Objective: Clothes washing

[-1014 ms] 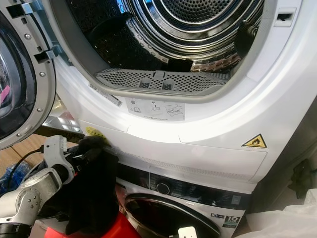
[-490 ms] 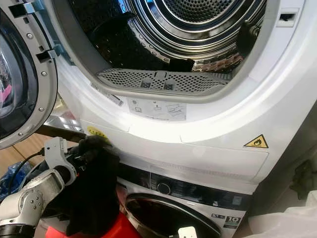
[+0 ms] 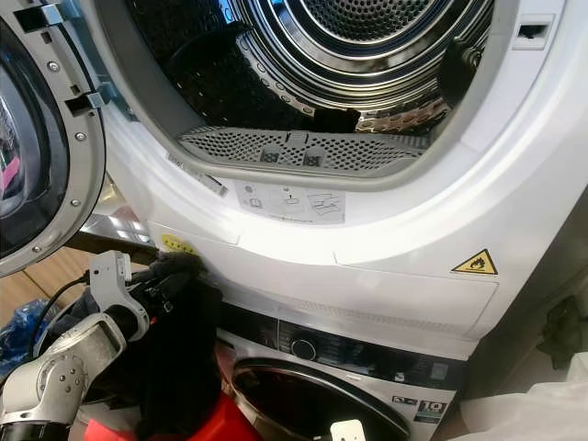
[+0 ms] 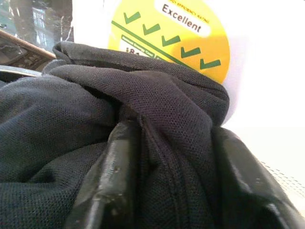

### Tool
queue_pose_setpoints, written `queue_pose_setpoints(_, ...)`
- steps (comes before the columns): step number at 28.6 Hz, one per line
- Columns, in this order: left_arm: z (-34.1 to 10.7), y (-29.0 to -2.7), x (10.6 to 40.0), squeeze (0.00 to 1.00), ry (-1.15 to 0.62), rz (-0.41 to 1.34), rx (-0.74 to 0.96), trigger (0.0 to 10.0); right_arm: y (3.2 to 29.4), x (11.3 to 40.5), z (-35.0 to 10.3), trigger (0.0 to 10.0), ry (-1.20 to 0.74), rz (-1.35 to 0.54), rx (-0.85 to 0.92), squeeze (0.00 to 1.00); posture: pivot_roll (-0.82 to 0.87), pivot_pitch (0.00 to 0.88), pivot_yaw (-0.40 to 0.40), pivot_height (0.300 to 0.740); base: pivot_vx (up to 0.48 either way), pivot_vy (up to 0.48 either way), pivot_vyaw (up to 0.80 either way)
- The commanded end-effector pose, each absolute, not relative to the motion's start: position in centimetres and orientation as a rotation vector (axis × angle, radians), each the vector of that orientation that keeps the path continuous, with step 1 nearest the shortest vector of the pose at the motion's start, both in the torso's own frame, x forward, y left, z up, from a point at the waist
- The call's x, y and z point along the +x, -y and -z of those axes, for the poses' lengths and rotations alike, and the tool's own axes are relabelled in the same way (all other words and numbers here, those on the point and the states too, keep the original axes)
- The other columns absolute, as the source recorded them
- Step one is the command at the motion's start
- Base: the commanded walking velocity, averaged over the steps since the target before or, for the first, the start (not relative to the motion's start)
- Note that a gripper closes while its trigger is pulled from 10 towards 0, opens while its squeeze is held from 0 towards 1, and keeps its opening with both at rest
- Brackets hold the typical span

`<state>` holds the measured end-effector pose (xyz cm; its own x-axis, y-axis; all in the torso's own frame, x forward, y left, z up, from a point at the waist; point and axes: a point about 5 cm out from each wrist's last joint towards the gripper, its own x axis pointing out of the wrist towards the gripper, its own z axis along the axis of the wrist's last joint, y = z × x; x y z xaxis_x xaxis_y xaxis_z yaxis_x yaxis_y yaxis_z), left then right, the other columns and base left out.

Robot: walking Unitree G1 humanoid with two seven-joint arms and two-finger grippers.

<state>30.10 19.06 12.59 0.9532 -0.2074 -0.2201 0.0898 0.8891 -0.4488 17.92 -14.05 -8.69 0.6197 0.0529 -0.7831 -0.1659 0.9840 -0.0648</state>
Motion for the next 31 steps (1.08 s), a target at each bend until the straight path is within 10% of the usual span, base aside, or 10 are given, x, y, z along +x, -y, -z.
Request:
queue_pose_setpoints(1,-12.2,-19.0,29.7,0.0,-0.311,0.171,-0.432,0.0,13.4,18.0,8.6,10.0,-0.891,-0.139,-0.12,0.0,0.05,0.0,0.142,0.74,0.0,0.0,0.0)
queue_pose_setpoints(16,-13.2,-18.0,29.4,0.0,-0.206,0.27,-0.493,0.0,13.4,18.0,8.7,10.0,-0.892,-0.137,-0.121,0.0,0.05,0.0,0.141,0.74,0.0,0.0,0.0)
queue_pose_setpoints(31,-16.1,-15.1,24.1,0.0,0.073,0.909,-0.623,0.0,13.4,18.1,8.6,10.0,-0.885,-0.143,-0.117,0.0,0.05,0.0,0.136,0.74,0.0,0.0,0.0)
